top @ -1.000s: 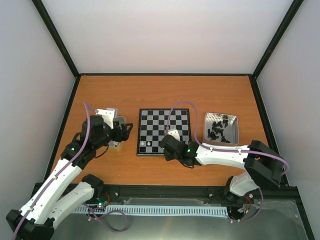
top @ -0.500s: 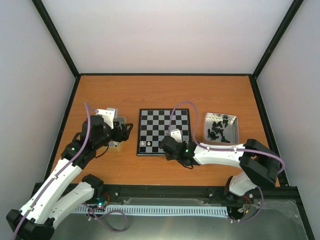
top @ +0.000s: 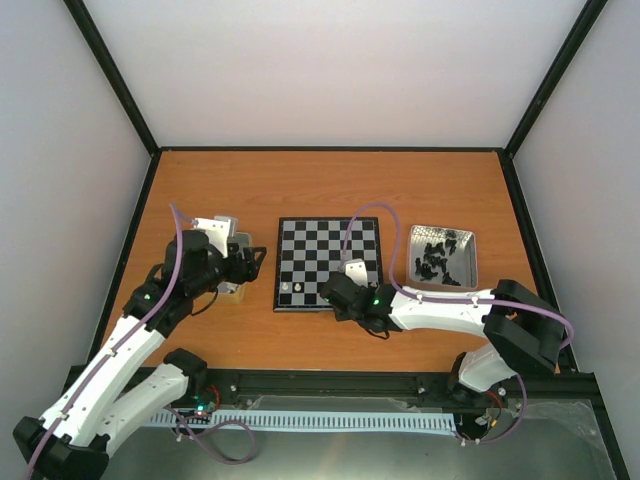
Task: Set up the chess pieces on the board
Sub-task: Place the chess piece on the chessboard.
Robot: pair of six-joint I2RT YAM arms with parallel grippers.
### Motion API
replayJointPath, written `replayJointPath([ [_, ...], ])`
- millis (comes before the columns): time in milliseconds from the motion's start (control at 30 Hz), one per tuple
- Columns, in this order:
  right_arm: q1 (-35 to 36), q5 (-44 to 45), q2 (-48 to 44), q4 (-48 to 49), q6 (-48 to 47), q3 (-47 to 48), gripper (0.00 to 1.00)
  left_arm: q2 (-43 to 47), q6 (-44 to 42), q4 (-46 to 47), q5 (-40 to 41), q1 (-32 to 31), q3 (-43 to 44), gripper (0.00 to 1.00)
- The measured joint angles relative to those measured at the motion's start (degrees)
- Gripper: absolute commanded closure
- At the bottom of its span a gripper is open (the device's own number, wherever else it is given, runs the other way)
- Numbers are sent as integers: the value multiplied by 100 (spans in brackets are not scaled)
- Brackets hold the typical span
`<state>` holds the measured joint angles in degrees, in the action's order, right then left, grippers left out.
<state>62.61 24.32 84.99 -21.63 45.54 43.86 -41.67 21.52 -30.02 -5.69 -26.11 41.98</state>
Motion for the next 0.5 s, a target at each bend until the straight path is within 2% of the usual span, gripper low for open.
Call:
replayJointPath([
  [267,-28,-57,0,28,-39,0,85,-2,0,0,0,0,0,22],
  [400,-33,-81,0,15,-81,4,71,-2,2,0,0,0,0,22],
  [500,-33,-96,-2,-83,-107,61,65,-15,4,-2,7,0,0,21],
])
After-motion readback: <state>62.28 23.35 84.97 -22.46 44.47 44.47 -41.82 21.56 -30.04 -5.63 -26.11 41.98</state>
